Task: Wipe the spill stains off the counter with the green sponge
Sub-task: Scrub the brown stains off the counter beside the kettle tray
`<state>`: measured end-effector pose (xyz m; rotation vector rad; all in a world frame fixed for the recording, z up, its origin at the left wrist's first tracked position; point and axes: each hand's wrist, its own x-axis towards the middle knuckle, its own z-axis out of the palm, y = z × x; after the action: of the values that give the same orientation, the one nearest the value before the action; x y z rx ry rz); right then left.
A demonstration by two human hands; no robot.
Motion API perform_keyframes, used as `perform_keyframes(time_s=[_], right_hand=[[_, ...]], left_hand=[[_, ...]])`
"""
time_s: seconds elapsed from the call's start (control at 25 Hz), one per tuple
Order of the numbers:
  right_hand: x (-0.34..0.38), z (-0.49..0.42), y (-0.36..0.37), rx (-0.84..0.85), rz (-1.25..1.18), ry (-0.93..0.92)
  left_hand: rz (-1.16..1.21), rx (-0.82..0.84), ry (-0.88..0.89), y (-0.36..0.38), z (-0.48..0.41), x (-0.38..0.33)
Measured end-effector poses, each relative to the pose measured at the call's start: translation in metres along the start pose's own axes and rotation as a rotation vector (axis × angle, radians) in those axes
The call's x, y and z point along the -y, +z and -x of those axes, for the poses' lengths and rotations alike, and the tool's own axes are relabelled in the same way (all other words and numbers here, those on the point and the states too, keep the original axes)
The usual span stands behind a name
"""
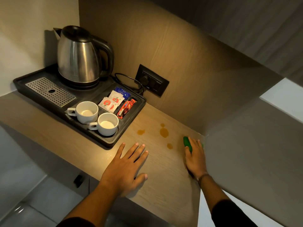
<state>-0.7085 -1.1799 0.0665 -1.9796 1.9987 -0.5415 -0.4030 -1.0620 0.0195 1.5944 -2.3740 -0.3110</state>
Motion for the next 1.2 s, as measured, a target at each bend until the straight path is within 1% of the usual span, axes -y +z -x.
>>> perform_keyframes(time_s=[0.04,0.08,0.12,0.2,0.24,0.28,0.32,0.4,0.44,0.48,0.52,0.56,0.6,0.68,0.76,0.8,0.84,0.88,0.96,1.0,1.04,1.08,1.16,1.2], right_hand=[[0.018,-0.011,0.002,-0.006,0.003,0.056],[0.031,-0.012,0.009,0.010,0.016,0.044],[0.036,-0.005,0.016,0.040,0.022,-0.039],[0.018,0.030,0.019,0.114,0.014,-0.263],[0.005,0.042,0.013,0.135,0.015,-0.303],[-0.002,0.041,0.009,0.132,0.011,-0.294],[0.001,0.029,0.009,0.110,0.004,-0.230],[0.030,0.002,0.014,0.026,0.008,-0.039],[0.047,0.000,0.019,0.028,0.012,-0.033],[0.056,0.007,0.027,0.054,0.010,-0.105],[0.056,0.020,0.033,0.091,0.007,-0.229],[0.045,0.037,0.035,0.142,0.012,-0.333],[0.032,0.051,0.029,0.171,0.019,-0.377],[0.016,0.038,0.020,0.140,0.014,-0.338],[0.038,-0.001,0.024,0.056,0.024,-0.156],[0.055,-0.015,0.029,0.043,0.020,-0.093],[0.069,-0.021,0.035,0.053,0.020,-0.089],[0.074,-0.020,0.041,0.076,0.015,-0.141],[0.053,-0.003,0.041,0.152,0.011,-0.340],[0.037,0.007,0.032,0.180,0.014,-0.397],[0.025,0.005,0.026,0.178,0.014,-0.407],[0.023,-0.006,0.025,0.158,0.014,-0.377],[0.047,-0.038,0.030,0.092,0.014,-0.192],[0.065,-0.049,0.034,0.091,0.001,-0.134]], left_hand=[[-0.004,0.001,0.000,0.000,0.000,0.000],[-0.003,0.005,0.001,0.000,0.000,0.000],[0.002,0.007,0.001,-0.001,0.000,-0.001],[0.011,-0.011,-0.003,-0.001,0.000,-0.001],[0.013,-0.018,-0.006,-0.002,-0.001,-0.001],[0.014,-0.014,-0.007,-0.003,0.000,-0.001],[0.011,-0.006,-0.007,-0.004,0.000,-0.002],[0.003,0.001,-0.008,-0.005,0.000,-0.003],[0.006,0.009,-0.009,-0.005,0.000,-0.004],[0.012,0.019,-0.010,-0.006,0.000,-0.004],[0.019,0.025,-0.014,-0.007,0.000,-0.004],[0.025,0.022,-0.019,-0.009,-0.001,-0.003],[0.030,0.016,-0.021,-0.009,-0.001,-0.003],[0.022,0.010,-0.012,-0.009,-0.001,-0.004],[0.004,0.017,-0.011,-0.009,0.000,-0.004],[0.001,0.023,-0.011,-0.009,0.000,-0.004],[0.003,0.027,-0.010,-0.009,0.000,-0.004],[0.009,0.027,-0.011,-0.008,0.001,-0.004],[0.017,0.018,-0.014,-0.008,0.000,-0.004],[0.016,0.014,-0.016,-0.007,-0.001,-0.004],[0.013,0.010,-0.016,-0.007,-0.001,-0.003],[0.008,0.011,-0.014,-0.007,-0.001,-0.003],[-0.001,0.014,-0.014,-0.007,0.000,-0.004],[0.001,0.015,-0.015,-0.007,0.000,-0.004]])
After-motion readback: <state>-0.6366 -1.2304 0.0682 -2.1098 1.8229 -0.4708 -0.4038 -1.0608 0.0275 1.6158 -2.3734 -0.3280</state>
